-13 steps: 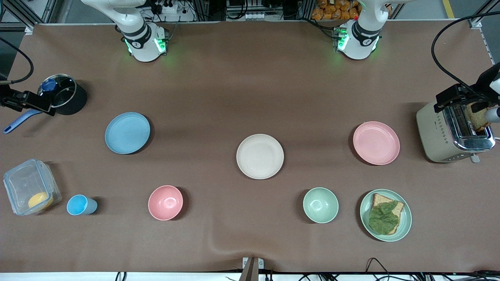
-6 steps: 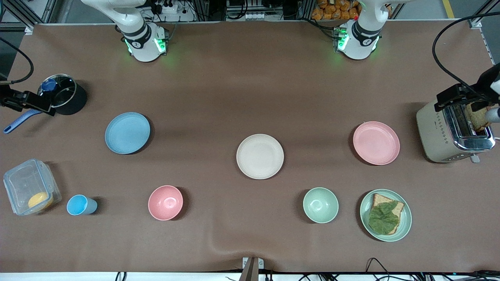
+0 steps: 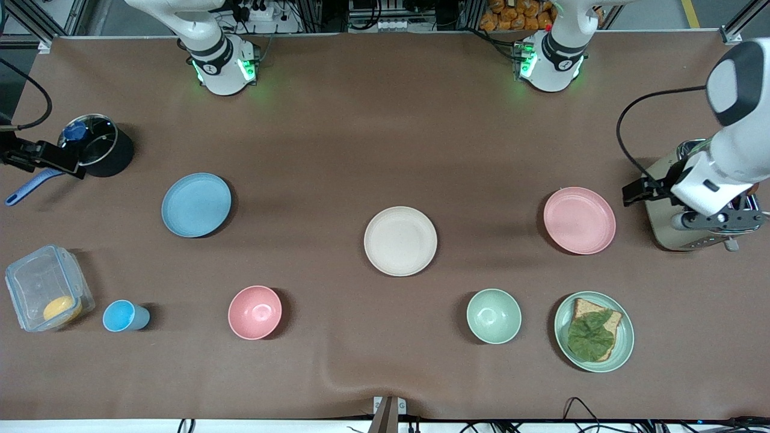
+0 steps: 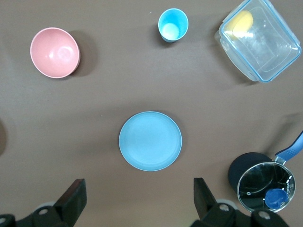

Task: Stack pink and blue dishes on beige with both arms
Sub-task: 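Reach the left gripper to the pink plate while the right gripper reaches the blue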

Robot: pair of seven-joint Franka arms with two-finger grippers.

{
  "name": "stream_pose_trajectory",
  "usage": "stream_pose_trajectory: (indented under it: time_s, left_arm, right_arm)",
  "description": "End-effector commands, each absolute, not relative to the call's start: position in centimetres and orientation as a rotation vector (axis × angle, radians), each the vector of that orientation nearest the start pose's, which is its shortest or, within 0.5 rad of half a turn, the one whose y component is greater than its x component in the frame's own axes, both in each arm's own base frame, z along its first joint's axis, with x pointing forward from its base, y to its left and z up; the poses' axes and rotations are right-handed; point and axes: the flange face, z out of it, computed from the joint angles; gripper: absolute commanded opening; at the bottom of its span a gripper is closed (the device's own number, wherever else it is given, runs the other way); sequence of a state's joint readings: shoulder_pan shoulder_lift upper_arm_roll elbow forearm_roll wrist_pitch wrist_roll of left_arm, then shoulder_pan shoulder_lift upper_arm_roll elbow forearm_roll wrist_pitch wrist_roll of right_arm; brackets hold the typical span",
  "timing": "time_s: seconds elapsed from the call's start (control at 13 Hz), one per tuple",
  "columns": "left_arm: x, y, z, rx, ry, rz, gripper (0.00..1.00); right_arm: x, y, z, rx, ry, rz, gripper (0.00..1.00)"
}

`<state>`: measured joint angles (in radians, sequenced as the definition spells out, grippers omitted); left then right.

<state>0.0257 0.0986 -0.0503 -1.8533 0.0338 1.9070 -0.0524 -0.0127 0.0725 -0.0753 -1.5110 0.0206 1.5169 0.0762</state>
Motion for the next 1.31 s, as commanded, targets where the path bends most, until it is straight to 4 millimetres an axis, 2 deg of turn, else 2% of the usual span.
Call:
stream_pose_trajectory:
  time_s: [0.0,0.08,0.23,0.31,0.38,0.62,0.77,0.92,1.08,1.23]
  left_arm:
    - [56.7,0.1,40.7,-3.099,-0.051,0.024,1.00]
    - [56.3,2.1,37.6,-3.102,-0.079,0.004,1.00]
    - [54.9,4.4,31.9,-3.104,-0.064,-0.065,1.00]
    - [54.7,7.4,28.9,-3.112,-0.060,-0.007,1.00]
    - [54.7,7.8,27.2,-3.117,-0.060,0.007,1.00]
    - [54.6,7.8,23.6,-3.127,-0.066,0.066,1.00]
    - [54.4,8.1,21.3,-3.132,-0.080,0.093,1.00]
    - [54.3,8.1,20.9,-3.134,-0.073,0.096,1.00]
    - [54.2,8.3,20.6,-3.135,-0.070,0.105,1.00]
    - [54.2,8.4,19.6,-3.137,-0.072,0.126,1.00]
  right_arm:
    - [57.7,-6.5,58.6,-3.107,0.298,0.176,1.00]
    - [58.0,-7.1,57.2,-3.102,0.313,0.219,1.00]
    - [58.3,-7.3,53.3,-3.092,0.311,0.316,1.00]
    - [58.5,-7.5,51.8,-3.093,0.301,0.310,1.00]
    - [58.4,-7.9,50.4,-3.091,0.302,0.314,1.00]
    - [57.5,-11.0,44.8,-3.084,0.242,0.300,1.00]
    - [56.0,-13.8,40.9,-3.071,0.190,0.295,1.00]
    - [53.8,-16.4,36.5,-2.999,0.149,0.256,1.00]
    - [51.8,-17.7,32.2,-2.986,0.086,0.259,1.00]
    - [51.0,-18.2,28.1,-2.912,0.079,0.309,1.00]
